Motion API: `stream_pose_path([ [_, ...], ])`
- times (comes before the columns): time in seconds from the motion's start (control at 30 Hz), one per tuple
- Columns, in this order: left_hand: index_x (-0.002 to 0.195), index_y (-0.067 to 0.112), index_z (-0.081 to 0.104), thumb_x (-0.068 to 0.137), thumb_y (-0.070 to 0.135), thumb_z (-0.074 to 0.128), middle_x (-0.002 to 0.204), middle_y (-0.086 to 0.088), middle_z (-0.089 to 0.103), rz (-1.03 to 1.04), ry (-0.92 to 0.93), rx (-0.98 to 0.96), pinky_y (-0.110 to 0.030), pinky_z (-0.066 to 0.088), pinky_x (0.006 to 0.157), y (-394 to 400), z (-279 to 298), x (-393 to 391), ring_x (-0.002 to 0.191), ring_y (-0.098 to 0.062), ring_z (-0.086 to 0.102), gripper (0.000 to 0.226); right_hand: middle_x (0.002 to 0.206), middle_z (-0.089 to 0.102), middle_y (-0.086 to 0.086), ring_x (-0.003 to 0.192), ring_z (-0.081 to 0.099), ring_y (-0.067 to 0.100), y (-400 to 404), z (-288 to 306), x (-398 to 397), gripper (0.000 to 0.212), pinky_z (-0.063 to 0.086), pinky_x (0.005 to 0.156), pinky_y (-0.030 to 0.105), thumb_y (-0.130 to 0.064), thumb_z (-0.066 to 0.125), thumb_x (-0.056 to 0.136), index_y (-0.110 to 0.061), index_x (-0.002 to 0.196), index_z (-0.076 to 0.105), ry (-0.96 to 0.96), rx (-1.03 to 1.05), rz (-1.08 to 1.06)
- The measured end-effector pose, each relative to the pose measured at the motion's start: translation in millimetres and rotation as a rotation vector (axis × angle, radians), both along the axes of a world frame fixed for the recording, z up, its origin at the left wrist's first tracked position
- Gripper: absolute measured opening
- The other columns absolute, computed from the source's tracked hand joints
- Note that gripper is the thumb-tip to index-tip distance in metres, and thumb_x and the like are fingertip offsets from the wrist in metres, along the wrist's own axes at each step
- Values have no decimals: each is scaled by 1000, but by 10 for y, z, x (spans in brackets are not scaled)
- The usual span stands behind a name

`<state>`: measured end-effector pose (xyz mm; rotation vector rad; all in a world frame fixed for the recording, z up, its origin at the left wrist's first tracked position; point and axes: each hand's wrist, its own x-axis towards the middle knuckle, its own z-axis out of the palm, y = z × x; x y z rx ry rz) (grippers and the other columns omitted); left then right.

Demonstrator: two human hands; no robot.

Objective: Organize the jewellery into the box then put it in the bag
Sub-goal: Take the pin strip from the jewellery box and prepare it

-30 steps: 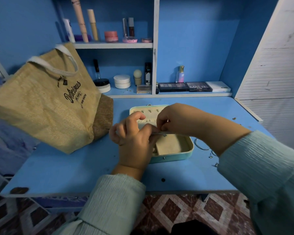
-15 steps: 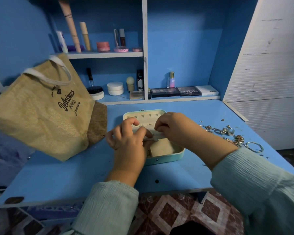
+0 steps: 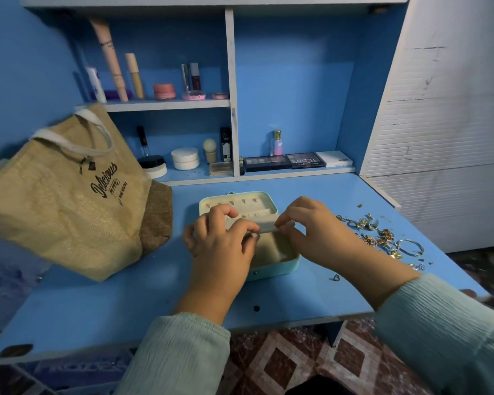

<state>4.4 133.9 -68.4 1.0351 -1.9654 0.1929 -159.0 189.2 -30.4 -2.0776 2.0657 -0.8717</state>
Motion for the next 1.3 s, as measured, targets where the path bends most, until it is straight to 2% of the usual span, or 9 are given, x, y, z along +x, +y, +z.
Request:
stream_pose_path([
  [0.2, 73, 31, 70, 62, 22, 85, 91, 1, 59, -34, -40, 3, -36, 21, 81, 49, 65, -56, 89, -19, 38, 21, 105, 52, -2, 99, 47, 14, 73, -57, -10, 16, 34, 81, 21, -17, 57, 91, -17, 103, 67, -23, -46, -53],
  [0.3, 72, 31, 70, 61, 24, 86, 87, 3, 60, -43, -90, 0, -36, 22, 80, 81, 116, -140, 85, -23, 51, 21, 102, 47, -4, 88, 42, 8, 94, -89, -10, 14, 33, 75, 19, -19, 58, 90, -17, 103, 65, -29, -85, -94],
  [0.43, 70, 32, 70, 59, 24, 86, 82, 5, 62, -68, -178, -5, -35, 22, 76, 131, 178, -306, 76, -25, 58, 21, 93, 44, -8, 81, 43, 9, 167, -103, -102, 11, 36, 72, 21, -22, 60, 90, -18, 99, 65, -56, -97, -154],
  [0.67, 71, 34, 70, 62, 28, 86, 76, 9, 59, -234, -277, -15, -34, 23, 74, 229, 184, -704, 70, -20, 58, 19, 83, 54, -8, 79, 54, 15, 481, -64, -578, 14, 45, 69, 29, -21, 53, 90, -21, 81, 64, -13, 76, -336],
  [0.8, 73, 31, 72, 64, 26, 84, 75, 9, 61, -390, -325, -7, -33, 45, 67, 274, 151, -1043, 68, -21, 60, 16, 90, 55, -1, 78, 53, 16, 693, -20, -909, 20, 41, 67, 27, -23, 51, 93, -13, 90, 68, 51, 195, -429],
  [0.87, 86, 26, 74, 75, 24, 77, 88, 4, 64, -451, -374, 74, -34, 48, 69, 321, 181, -1179, 81, -25, 60, 13, 96, 58, 1, 82, 55, 18, 792, -11, -1072, 24, 44, 72, 29, -25, 50, 94, -11, 95, 68, 65, 247, -465],
  [0.97, 122, 28, 60, 97, 31, 45, 120, 5, 53, -484, -481, 262, -31, 37, 92, 328, 130, -1364, 113, -20, 44, 28, 106, 59, 3, 88, 55, 18, 888, -29, -1294, 25, 44, 79, 28, -24, 49, 95, -13, 104, 69, 79, 305, -510],
  [1.1, 131, 30, 52, 99, 32, 41, 129, 5, 48, -440, -467, 403, -30, 34, 97, 292, 36, -1498, 120, -19, 38, 33, 120, 55, 3, 104, 55, 20, 909, -104, -1519, 28, 40, 83, 24, -21, 50, 94, -17, 119, 61, 67, 360, -525],
  [1.3, 136, 32, 45, 100, 33, 37, 134, 9, 44, -319, -464, 451, -27, 33, 97, 162, -47, -1504, 122, -17, 35, 37, 134, 48, 2, 121, 47, 19, 680, -181, -1674, 39, 36, 97, 26, -15, 46, 96, -16, 135, 48, 46, 400, -449],
])
